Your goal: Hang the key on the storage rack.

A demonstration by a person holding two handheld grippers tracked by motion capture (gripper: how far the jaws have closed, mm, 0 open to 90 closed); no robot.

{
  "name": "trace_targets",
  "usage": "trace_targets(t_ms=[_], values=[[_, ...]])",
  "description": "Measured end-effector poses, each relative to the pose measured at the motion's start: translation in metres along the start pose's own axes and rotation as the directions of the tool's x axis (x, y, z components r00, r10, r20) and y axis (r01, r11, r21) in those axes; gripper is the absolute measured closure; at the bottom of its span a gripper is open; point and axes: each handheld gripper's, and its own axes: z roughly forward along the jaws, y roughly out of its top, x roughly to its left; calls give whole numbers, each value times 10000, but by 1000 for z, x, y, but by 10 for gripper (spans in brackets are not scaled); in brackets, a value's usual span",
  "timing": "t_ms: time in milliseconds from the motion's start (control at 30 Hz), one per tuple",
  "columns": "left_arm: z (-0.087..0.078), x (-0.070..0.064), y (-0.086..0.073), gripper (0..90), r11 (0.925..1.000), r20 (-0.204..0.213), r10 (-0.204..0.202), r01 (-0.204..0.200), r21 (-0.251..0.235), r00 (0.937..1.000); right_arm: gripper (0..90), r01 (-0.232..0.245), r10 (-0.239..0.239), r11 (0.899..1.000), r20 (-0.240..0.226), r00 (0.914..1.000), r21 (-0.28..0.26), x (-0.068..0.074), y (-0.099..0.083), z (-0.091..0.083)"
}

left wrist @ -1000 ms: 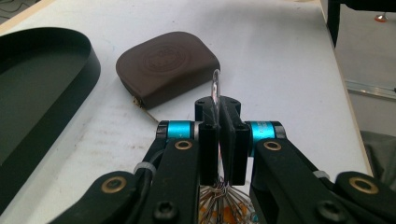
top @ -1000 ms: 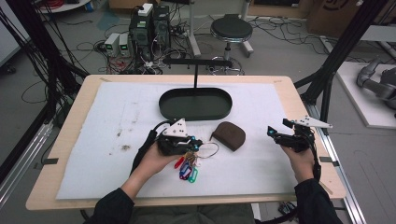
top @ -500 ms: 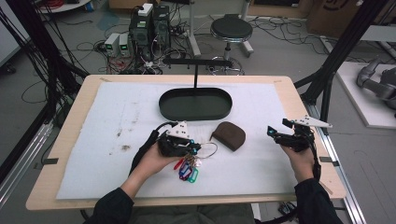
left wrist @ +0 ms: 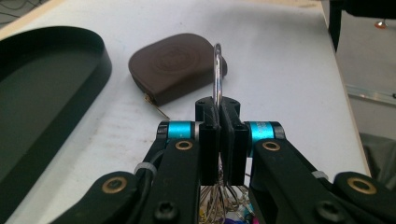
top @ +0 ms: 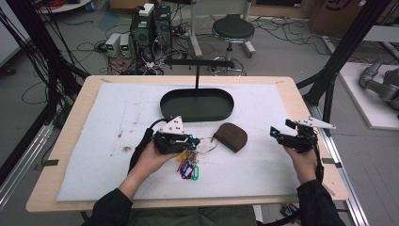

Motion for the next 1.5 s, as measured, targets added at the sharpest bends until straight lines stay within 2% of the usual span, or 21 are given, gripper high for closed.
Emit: trace_targets(t_ms=[67, 367, 600, 700, 867, 1100, 1200, 1367, 1500], values=[[-7, 1, 3, 865, 9995, -176, -43, 37, -324, 9998, 200, 18, -18, 10000, 2, 10000, 22, 1, 0, 1], [-27, 5, 11, 865, 9967, -575, -52, 5, -807, 9983, 201, 20, -20, 10000, 3, 10000, 25, 1, 0, 1], [-49, 9, 19, 865, 9897, -1024, -121, -27, -1430, 9947, 201, 20, -20, 10000, 6, 10000, 36, 0, 0, 2], [-54, 11, 21, 865, 9896, -1138, -90, -76, -1439, 9935, 200, 11, -11, 10000, 26, 10000, 7, 0, 0, 1], [-64, 15, 26, 865, 9851, -1390, -155, -87, -1719, 9902, 201, -29, 29, 10000, 37, 10000, 30, -1, 0, 1], [-76, 24, 33, 865, 9811, -1837, -174, -187, -1927, 9828, 201, 8, -8, 10000, 76, 10000, 28, -1, 0, 2], [-82, 30, 37, 865, 9819, -2063, -136, -259, -1877, 9784, 201, 12, -12, 10000, 69, 10000, 32, -2, 0, 3], [-91, 40, 45, 865, 9769, -2335, -266, -243, -2124, 9720, 201, -12, 12, 10000, 72, 10000, 41, -1, 0, 3], [-95, 48, 51, 865, 9769, -2544, -280, -275, -2118, 9667, 201, -59, 58, 10000, 81, 9999, 50, -2, 0, 3]])
